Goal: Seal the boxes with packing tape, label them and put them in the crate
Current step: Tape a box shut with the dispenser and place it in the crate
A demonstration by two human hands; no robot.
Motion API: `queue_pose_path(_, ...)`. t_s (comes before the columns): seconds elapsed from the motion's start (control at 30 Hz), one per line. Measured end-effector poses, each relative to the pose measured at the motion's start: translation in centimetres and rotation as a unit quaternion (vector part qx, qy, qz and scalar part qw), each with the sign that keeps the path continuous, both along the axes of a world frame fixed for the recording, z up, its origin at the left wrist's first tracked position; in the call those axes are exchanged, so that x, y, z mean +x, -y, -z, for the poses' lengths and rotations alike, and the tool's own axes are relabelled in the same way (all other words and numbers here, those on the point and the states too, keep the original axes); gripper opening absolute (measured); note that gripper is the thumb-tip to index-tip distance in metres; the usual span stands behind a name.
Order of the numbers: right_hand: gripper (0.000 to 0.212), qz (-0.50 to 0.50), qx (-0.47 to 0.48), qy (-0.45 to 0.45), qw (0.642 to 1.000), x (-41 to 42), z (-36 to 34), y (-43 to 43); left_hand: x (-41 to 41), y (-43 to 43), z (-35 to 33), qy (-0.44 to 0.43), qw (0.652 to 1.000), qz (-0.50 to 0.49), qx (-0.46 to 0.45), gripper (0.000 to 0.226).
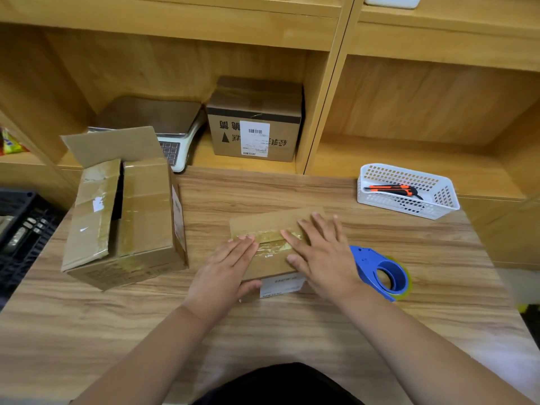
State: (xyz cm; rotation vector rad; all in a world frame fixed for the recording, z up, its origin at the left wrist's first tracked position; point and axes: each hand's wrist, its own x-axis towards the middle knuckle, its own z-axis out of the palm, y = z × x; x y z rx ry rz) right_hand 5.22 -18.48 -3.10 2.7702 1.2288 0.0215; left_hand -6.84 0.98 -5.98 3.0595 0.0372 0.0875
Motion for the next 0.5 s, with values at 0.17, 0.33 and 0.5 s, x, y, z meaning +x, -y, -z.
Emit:
queue_pose_path(0.17, 0.066, 0.054, 0.010, 0.000, 0.999, 1.9, -0.5, 3.5, -0.5, 0.3, 0.3, -0.013, 0.999, -0.020, -0.022, 0.078)
queue_pose_path(0.33, 0.082, 0.083, 0.063, -0.069, 0.992, 1.2, -0.3, 4.2, -0.5, 1.0, -0.2, 0.011, 0.998, -0.051, -0.032, 0.073)
queue_pose_path(0.5, 0.089, 0.094, 0.069, -0.138, 0.984, 1.0, -0.9, 4.2, -0.1, 0.9, -0.1, -0.021, 0.997, -0.055, -0.043, 0.078)
